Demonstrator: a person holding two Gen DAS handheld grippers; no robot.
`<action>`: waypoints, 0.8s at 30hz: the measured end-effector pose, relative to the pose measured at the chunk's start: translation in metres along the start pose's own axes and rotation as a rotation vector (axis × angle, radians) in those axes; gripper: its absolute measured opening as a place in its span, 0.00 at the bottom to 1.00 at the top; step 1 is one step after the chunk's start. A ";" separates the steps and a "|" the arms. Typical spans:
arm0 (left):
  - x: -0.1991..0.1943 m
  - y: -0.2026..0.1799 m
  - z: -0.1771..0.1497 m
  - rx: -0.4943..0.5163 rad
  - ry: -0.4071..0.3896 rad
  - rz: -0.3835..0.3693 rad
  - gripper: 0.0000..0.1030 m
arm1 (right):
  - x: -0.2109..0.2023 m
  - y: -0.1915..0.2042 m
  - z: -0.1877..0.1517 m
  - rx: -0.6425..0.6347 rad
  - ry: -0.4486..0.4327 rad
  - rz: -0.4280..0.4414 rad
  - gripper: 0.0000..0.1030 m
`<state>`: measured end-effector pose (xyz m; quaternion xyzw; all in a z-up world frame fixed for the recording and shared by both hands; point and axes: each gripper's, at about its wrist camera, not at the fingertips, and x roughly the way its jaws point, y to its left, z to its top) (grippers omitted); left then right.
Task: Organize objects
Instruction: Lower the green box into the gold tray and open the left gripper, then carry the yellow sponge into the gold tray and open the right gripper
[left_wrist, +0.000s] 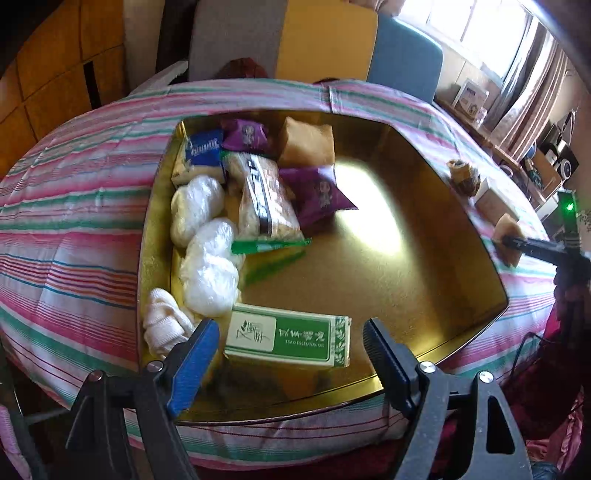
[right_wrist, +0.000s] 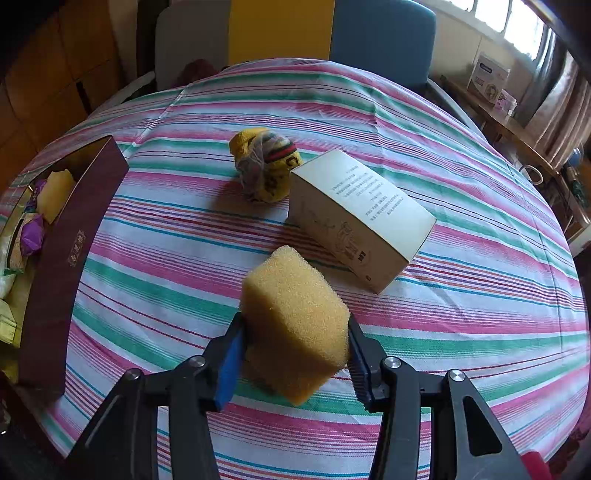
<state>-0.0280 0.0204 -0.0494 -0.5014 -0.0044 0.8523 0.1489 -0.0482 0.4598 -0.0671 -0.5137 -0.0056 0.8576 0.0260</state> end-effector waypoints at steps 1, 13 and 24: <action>-0.005 0.000 0.001 -0.003 -0.022 0.001 0.79 | 0.000 0.000 0.000 0.002 -0.001 0.001 0.49; -0.045 0.042 0.021 -0.158 -0.186 0.103 0.78 | -0.064 0.045 0.020 0.027 -0.182 0.160 0.49; -0.051 0.066 0.016 -0.233 -0.201 0.085 0.73 | -0.063 0.251 0.038 -0.328 -0.141 0.514 0.51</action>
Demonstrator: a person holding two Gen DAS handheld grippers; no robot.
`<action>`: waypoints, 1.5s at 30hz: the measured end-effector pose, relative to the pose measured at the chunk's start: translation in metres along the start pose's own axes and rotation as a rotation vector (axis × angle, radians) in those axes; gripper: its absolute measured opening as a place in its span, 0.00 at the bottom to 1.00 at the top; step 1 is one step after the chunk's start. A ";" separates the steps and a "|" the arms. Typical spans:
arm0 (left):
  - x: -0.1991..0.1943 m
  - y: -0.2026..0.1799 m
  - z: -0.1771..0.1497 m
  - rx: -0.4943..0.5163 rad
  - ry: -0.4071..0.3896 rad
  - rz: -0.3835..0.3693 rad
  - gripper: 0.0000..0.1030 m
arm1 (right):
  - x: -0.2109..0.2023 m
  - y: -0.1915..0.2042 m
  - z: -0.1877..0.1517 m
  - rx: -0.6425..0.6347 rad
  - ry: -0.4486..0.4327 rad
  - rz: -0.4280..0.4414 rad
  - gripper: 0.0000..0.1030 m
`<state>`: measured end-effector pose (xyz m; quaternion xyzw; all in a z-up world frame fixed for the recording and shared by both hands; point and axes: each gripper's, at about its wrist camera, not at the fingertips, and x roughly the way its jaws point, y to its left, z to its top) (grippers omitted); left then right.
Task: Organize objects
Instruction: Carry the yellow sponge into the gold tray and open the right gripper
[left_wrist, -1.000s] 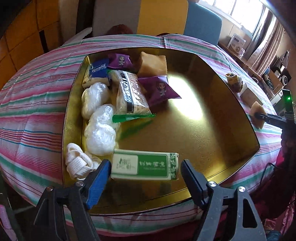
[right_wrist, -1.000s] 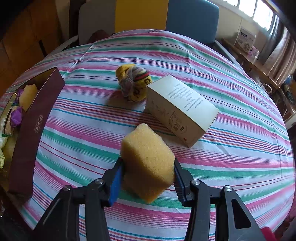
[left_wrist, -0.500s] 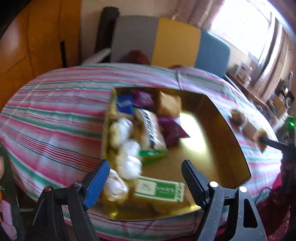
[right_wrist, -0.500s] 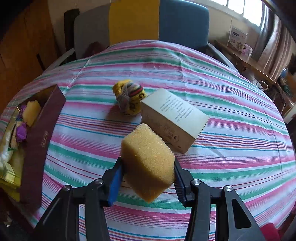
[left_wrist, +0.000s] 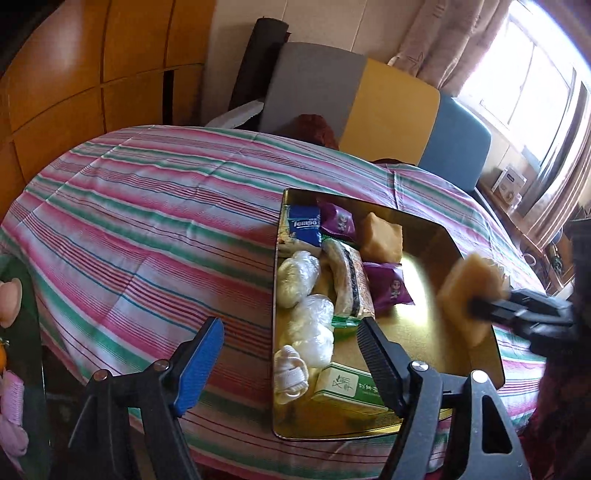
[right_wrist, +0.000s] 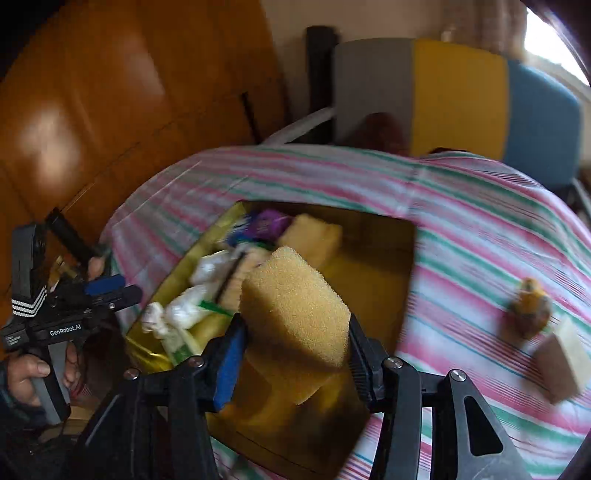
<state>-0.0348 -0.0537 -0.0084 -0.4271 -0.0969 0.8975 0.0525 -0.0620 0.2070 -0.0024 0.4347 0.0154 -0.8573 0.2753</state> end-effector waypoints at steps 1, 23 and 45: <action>0.000 0.002 -0.001 -0.006 0.001 0.000 0.73 | 0.013 0.009 0.002 -0.010 0.020 0.021 0.51; 0.003 0.001 -0.006 0.015 0.010 0.015 0.73 | 0.067 0.041 -0.011 0.000 0.112 0.045 0.87; -0.003 -0.063 -0.013 0.192 0.015 0.008 0.73 | -0.011 -0.025 -0.036 0.164 -0.035 -0.092 0.91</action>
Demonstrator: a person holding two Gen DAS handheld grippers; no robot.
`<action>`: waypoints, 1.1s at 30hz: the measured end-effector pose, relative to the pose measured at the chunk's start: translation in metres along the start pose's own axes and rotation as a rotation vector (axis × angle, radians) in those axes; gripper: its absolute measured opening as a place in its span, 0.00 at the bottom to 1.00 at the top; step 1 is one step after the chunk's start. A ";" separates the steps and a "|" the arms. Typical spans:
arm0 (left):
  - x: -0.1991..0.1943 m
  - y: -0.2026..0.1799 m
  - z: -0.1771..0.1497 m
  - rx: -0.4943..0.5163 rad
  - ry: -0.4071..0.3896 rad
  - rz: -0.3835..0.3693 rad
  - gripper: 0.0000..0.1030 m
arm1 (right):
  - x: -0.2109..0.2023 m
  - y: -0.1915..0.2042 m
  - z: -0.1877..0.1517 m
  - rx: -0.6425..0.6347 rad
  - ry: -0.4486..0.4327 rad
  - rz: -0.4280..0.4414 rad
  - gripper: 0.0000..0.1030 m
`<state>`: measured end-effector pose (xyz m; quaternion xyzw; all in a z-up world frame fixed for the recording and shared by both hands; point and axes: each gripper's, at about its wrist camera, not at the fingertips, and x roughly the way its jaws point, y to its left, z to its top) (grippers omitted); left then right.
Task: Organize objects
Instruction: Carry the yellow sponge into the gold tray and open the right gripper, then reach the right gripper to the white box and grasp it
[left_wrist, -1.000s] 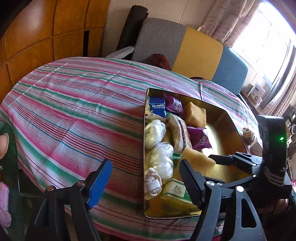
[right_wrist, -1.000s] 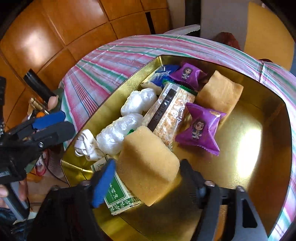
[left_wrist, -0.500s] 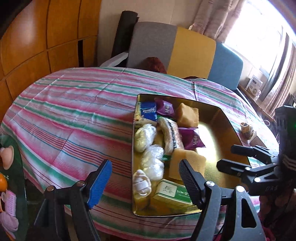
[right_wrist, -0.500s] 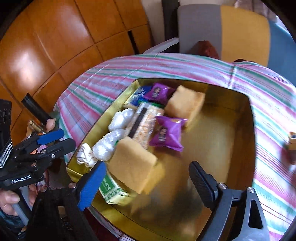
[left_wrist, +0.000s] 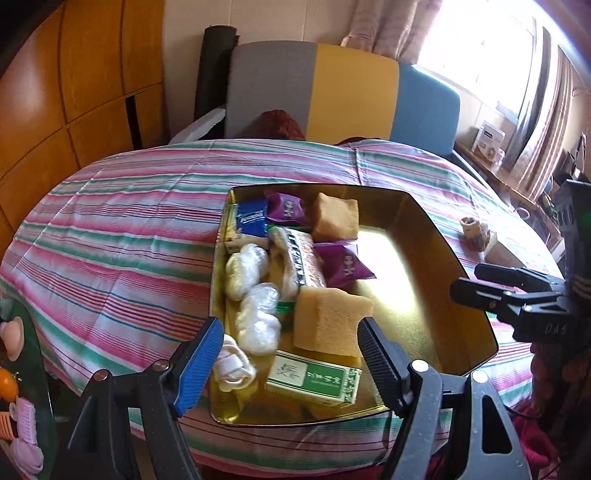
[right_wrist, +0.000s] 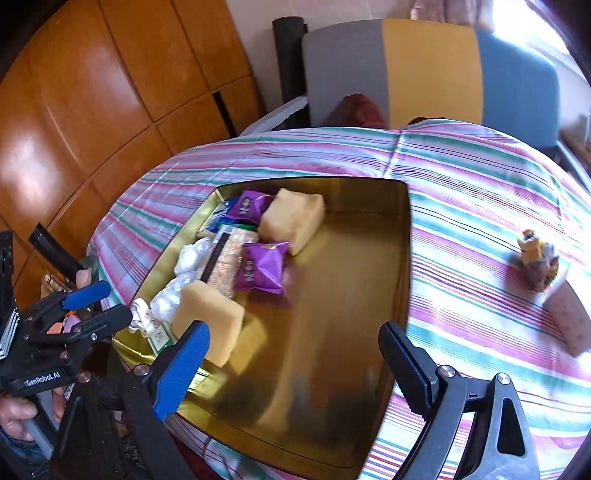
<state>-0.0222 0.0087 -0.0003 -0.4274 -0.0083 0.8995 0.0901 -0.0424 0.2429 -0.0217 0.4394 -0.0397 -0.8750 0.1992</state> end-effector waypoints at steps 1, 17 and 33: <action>0.001 -0.002 0.000 0.004 0.002 0.000 0.73 | -0.001 -0.002 0.000 0.004 -0.004 -0.003 0.91; 0.008 -0.021 0.001 0.039 0.027 -0.025 0.73 | -0.031 -0.051 -0.003 0.079 -0.038 -0.103 0.92; 0.010 -0.053 0.016 0.106 0.008 -0.076 0.73 | -0.072 -0.118 0.002 0.128 -0.058 -0.266 0.93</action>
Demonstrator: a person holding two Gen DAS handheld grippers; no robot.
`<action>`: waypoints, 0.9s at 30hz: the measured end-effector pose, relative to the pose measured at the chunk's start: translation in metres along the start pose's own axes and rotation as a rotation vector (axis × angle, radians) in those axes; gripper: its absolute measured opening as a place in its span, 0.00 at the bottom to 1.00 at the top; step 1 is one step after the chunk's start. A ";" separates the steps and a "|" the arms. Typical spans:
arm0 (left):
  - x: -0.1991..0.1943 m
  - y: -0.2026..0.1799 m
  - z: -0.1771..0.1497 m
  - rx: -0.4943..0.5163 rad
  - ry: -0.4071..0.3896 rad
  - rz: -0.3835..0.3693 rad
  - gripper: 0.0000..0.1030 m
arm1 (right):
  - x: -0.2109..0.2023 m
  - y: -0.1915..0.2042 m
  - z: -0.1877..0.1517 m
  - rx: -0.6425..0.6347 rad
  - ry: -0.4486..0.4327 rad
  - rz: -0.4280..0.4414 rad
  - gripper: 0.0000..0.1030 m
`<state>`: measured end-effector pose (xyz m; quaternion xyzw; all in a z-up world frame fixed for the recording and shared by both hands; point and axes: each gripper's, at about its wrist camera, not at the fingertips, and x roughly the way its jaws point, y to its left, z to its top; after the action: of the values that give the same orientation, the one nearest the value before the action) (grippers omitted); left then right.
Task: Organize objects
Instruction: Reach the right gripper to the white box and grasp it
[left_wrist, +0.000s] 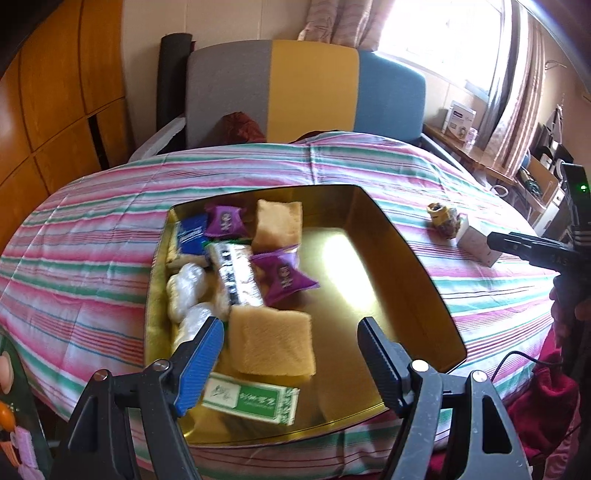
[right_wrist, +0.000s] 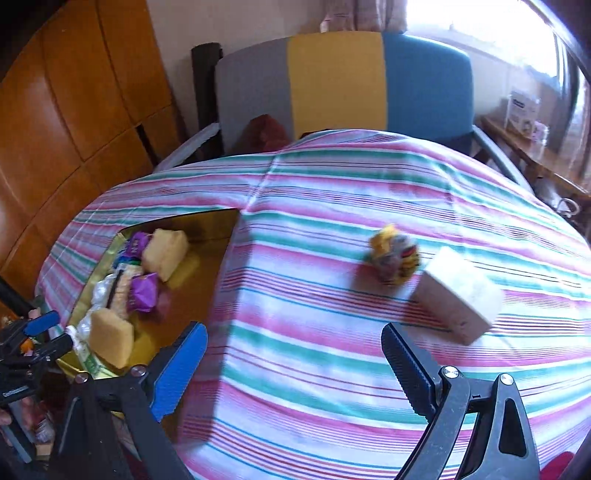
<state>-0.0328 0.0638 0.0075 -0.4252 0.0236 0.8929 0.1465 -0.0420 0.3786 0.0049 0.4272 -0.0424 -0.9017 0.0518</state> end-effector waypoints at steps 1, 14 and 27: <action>0.001 -0.003 0.002 0.002 0.000 -0.006 0.73 | -0.001 -0.008 0.001 0.005 0.000 -0.016 0.93; 0.014 -0.028 0.011 0.016 0.033 -0.129 0.73 | 0.007 -0.125 0.026 0.061 0.036 -0.228 0.94; 0.029 -0.056 0.027 0.037 0.063 -0.209 0.73 | 0.098 -0.126 0.053 -0.202 0.279 -0.237 0.98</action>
<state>-0.0548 0.1284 0.0076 -0.4504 0.0000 0.8583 0.2459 -0.1516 0.4928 -0.0517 0.5424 0.1065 -0.8333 -0.0065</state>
